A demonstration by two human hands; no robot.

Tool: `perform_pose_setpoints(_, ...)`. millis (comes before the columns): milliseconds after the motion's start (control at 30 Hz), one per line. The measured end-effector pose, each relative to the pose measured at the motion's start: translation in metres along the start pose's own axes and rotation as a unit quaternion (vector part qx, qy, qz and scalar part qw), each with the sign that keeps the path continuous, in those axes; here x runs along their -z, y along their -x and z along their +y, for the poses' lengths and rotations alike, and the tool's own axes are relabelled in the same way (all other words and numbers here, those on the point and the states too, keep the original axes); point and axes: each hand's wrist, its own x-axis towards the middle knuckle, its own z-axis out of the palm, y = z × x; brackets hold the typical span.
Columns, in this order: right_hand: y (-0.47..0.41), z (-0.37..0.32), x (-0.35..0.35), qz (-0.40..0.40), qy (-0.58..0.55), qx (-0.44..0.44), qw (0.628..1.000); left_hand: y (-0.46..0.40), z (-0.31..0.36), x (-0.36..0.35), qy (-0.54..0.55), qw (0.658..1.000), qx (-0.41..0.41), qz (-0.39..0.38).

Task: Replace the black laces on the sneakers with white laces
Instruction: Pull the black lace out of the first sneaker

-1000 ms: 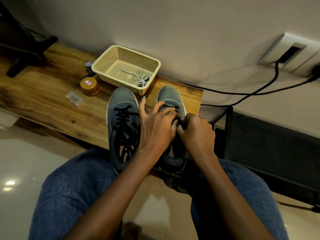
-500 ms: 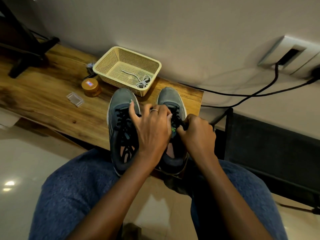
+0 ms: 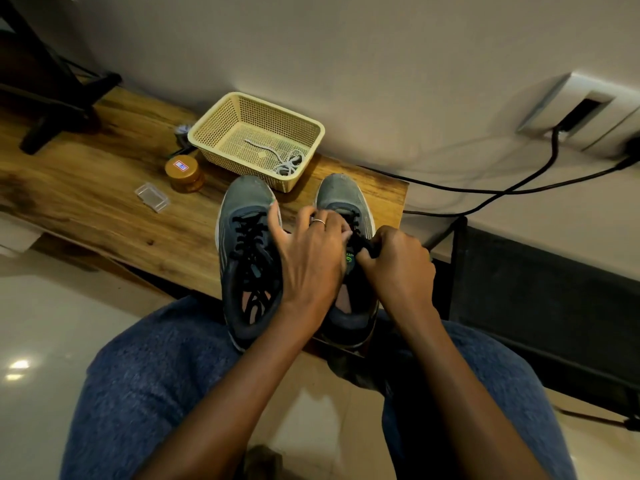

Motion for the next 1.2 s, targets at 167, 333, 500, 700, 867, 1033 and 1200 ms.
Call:
perform_pose_setpoints(167, 0.0, 0.001, -0.001, 0.0, 0.01, 0.0, 1.0, 0.0, 0.0, 0.004, 0.028, 0.999, 0.046, -0.005)
perform_pose_setpoints(333, 0.0, -0.001, 0.001, -0.003, 0.014, 0.01, 1.0, 0.0, 0.002, 0.002, 0.029, 0.997, -0.008, -0.073)
perform_pose_setpoints(500, 0.0, -0.001, 0.0, -0.009, 0.011, 0.002, 1.0, 0.001, 0.003, 0.003, 0.033, 0.998, -0.015, -0.054)
perform_pose_setpoints(700, -0.001, 0.003, -0.002, 0.004, 0.013, -0.017, 1.0, -0.005, -0.004, 0.012, 0.039, 0.996, 0.081, -0.004)
perform_pose_setpoints(867, -0.001, 0.003, -0.003, 0.003, 0.009, -0.007, 1.0, -0.004, 0.0, 0.012, 0.072, 0.993, 0.066, -0.071)
perform_pose_setpoints(1033, -0.002, 0.002, -0.002, 0.002, 0.009, -0.005, 1.0, -0.002, 0.002, 0.008, 0.067, 0.992, 0.033, -0.097)
perform_pose_setpoints(1200, 0.0, 0.0, -0.002, -0.001, 0.004, -0.009, 1.0, -0.001, 0.005, 0.009, 0.096, 0.991, 0.054, -0.078)
